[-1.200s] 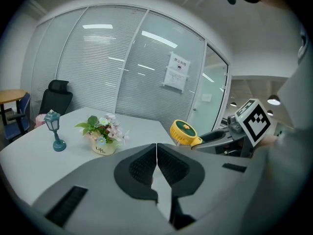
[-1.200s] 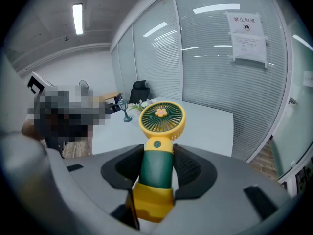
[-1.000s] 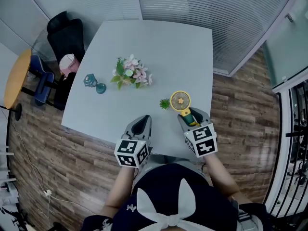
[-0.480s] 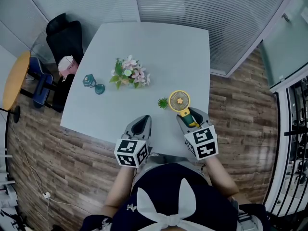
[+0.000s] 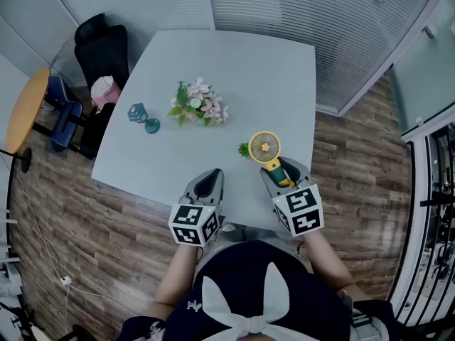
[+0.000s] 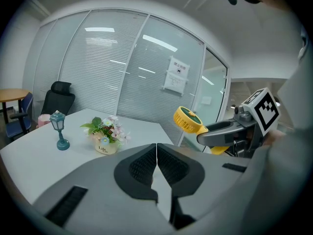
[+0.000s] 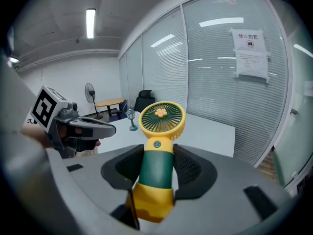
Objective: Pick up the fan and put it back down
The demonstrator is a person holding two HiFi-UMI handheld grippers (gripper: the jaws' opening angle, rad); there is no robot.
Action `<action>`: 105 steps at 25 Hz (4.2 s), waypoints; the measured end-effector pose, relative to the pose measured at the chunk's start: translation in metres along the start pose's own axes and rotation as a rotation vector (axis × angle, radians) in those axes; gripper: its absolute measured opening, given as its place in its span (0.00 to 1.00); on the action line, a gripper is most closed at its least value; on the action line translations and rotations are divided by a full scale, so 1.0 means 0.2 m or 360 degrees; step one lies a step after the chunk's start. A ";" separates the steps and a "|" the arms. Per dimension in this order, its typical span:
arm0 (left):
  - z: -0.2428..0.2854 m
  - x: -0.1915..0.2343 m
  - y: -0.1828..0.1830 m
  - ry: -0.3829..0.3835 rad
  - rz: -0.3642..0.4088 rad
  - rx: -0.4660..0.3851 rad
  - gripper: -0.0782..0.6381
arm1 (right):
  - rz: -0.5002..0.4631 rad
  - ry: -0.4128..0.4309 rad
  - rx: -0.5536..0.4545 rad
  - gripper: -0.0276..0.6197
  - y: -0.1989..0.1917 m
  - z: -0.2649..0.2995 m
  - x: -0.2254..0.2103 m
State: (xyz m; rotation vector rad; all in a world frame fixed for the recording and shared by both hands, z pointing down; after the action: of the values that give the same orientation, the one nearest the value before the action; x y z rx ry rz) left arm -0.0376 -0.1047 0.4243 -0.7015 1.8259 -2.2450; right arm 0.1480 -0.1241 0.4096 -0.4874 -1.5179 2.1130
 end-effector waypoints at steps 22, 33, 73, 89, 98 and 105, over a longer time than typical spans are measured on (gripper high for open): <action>-0.38 0.20 -0.02 0.0423 -0.0055 -0.0073 0.14 | -0.0135 0.0453 -0.0025 0.34 0.09 0.22 0.36; -0.59 0.27 -0.04 0.0646 -0.0088 -0.0120 0.14 | -0.0198 0.0678 -0.0047 0.34 0.12 0.32 0.57; -0.86 0.42 -0.18 0.1022 -0.0258 -0.0253 0.14 | -0.0385 0.1096 0.0086 0.34 0.02 0.51 0.95; -0.89 0.44 -0.27 0.1060 -0.0308 -0.0229 0.14 | -0.0428 0.1163 0.0254 0.34 -0.20 0.55 0.98; -0.89 0.46 -0.28 0.1054 -0.0322 -0.0210 0.14 | -0.0449 0.1164 0.0331 0.34 -0.32 0.58 0.97; -0.88 0.48 -0.29 0.1051 -0.0336 -0.0205 0.14 | -0.0434 0.1191 0.0386 0.34 -0.43 0.60 0.97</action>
State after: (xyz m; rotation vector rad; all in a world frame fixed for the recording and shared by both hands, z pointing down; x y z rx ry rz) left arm -0.1911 0.0247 0.4797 -0.1674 2.2777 -2.7459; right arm -0.0600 -0.0826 0.5278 -0.8099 -0.8332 1.6004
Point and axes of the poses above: the fingertips, and each gripper's own axes: z forward along the fingers, x to its left, y out of its top, the point moved 6 cm from there along -z, backward along the fingers, and after that the axes turned 14 degrees about -x, right-handed, at the moved point
